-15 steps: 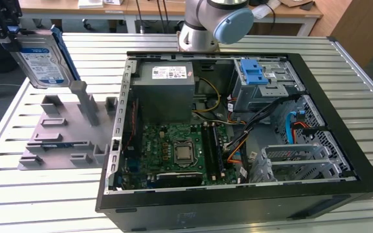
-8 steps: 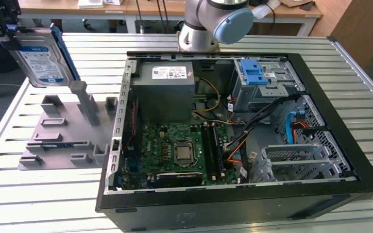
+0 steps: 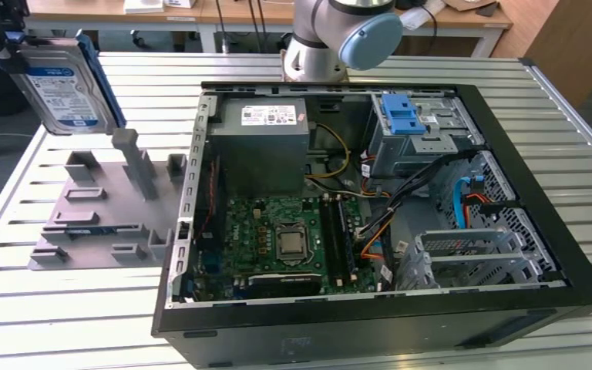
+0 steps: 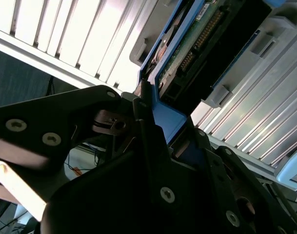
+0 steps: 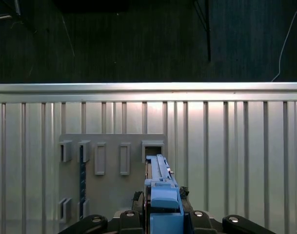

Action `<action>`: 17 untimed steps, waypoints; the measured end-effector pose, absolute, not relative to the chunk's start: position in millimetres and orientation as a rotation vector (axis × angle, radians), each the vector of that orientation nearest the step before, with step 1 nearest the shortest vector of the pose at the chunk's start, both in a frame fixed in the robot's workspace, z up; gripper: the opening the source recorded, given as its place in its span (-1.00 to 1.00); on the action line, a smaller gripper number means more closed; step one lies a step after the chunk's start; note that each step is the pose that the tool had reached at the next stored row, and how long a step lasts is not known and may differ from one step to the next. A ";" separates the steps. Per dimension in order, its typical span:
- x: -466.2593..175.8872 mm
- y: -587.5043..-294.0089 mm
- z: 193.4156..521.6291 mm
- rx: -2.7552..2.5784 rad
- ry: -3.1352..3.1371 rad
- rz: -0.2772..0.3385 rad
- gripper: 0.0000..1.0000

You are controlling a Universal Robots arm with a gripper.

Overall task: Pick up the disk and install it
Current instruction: 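Pick up the disk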

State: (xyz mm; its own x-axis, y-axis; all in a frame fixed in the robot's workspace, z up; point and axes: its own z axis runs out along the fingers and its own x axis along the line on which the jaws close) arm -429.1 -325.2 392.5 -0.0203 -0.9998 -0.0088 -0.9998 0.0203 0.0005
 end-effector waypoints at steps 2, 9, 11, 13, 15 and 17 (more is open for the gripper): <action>-429.1 -325.2 394.9 -2.195 2.240 0.010 -0.27; -429.2 -325.2 402.8 -2.194 2.239 0.011 -0.27; -429.1 -325.2 405.2 -2.194 2.239 0.011 -0.27; -429.1 -325.2 407.6 -2.194 2.239 0.011 -0.27; -429.2 -325.2 410.0 -2.194 2.239 0.011 -0.27; -429.2 -325.2 412.2 -2.194 2.239 0.012 -0.27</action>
